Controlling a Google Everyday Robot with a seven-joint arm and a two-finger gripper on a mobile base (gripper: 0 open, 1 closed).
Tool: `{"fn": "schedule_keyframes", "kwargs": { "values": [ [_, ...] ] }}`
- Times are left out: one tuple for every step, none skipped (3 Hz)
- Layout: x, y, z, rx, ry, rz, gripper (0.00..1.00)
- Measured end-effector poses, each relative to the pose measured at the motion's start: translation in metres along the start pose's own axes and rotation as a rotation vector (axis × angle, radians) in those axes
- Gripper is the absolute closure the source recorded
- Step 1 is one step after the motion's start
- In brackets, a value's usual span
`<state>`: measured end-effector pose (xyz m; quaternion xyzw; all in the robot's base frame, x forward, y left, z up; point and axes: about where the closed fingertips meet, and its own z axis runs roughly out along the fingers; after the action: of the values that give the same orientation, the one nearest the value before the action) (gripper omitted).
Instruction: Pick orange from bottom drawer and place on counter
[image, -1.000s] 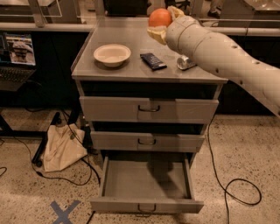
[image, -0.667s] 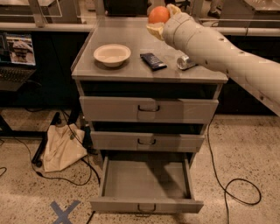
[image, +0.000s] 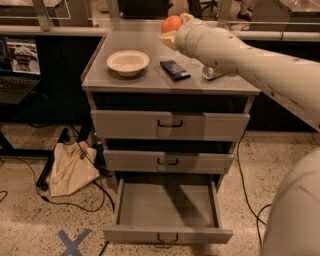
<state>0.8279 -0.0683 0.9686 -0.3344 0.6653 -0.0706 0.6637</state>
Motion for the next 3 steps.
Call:
{"fn": "schedule_keyframes", "kwargs": {
  "values": [
    [-0.003, 0.040, 0.017, -0.081, 0.063, 0.005, 1.00],
    [0.009, 0.045, 0.026, -0.099, 0.135, -0.018, 1.00],
    [0.024, 0.007, 0.015, -0.040, 0.173, -0.038, 1.00]
  ]
}}
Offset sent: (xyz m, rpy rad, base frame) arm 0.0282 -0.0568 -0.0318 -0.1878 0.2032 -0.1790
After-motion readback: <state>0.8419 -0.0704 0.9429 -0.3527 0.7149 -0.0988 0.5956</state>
